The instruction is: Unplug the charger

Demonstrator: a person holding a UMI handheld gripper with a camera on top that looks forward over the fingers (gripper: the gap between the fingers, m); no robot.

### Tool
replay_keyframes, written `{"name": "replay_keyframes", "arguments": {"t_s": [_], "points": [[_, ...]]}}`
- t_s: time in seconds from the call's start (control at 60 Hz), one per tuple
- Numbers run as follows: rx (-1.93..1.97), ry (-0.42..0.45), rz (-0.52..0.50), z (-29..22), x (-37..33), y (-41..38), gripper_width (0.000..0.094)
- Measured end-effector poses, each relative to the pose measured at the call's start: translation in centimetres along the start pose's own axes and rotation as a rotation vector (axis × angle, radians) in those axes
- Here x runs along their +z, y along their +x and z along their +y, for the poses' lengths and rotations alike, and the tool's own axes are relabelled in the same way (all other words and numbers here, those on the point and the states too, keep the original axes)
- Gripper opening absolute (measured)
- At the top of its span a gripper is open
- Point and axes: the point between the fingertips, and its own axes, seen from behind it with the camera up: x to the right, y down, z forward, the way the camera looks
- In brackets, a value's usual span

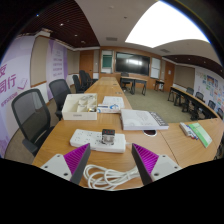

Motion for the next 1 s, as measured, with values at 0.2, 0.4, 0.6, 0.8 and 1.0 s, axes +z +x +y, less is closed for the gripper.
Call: {"name": "replay_keyframes", "arguments": {"t_s": [0.2,0.4,0.6,0.8,1.0], "points": [[-0.006,-0.049,0.046,1.3,9.8,-1.1,0.0832],[0.014,-0.086,0.051,2.1,14.1,-1.3,0.0645],[0.023,-0.064,0.074,1.8,15.1,-0.9,0.0339],[0.052,-0.093,0.091,1.7,15.1,-0.7,0.0242],[-0.049,0.313,0.081,-16.4,7.0,0.1,0.024]]}}
